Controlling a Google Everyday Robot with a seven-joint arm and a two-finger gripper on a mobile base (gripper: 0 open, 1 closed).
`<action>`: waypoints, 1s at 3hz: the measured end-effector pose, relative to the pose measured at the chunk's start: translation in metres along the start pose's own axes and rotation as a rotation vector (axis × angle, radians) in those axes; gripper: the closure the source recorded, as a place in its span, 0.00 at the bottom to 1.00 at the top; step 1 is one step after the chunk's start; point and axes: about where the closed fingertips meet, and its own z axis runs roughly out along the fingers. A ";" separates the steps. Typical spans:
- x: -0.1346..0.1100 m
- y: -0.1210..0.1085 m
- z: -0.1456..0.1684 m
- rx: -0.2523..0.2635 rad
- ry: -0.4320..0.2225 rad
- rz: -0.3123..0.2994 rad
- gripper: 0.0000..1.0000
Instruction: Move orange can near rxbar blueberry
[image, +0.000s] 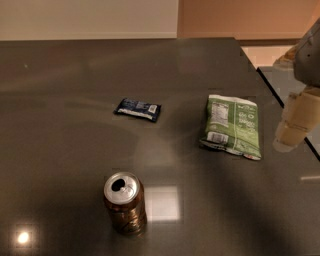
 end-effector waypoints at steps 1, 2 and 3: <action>0.000 0.000 0.000 0.000 0.000 0.000 0.00; -0.019 0.002 0.004 -0.028 -0.051 -0.038 0.00; -0.059 0.016 0.022 -0.101 -0.160 -0.122 0.00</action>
Offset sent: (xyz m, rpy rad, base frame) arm 0.0078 0.0521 -0.0069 0.1209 0.0457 0.1568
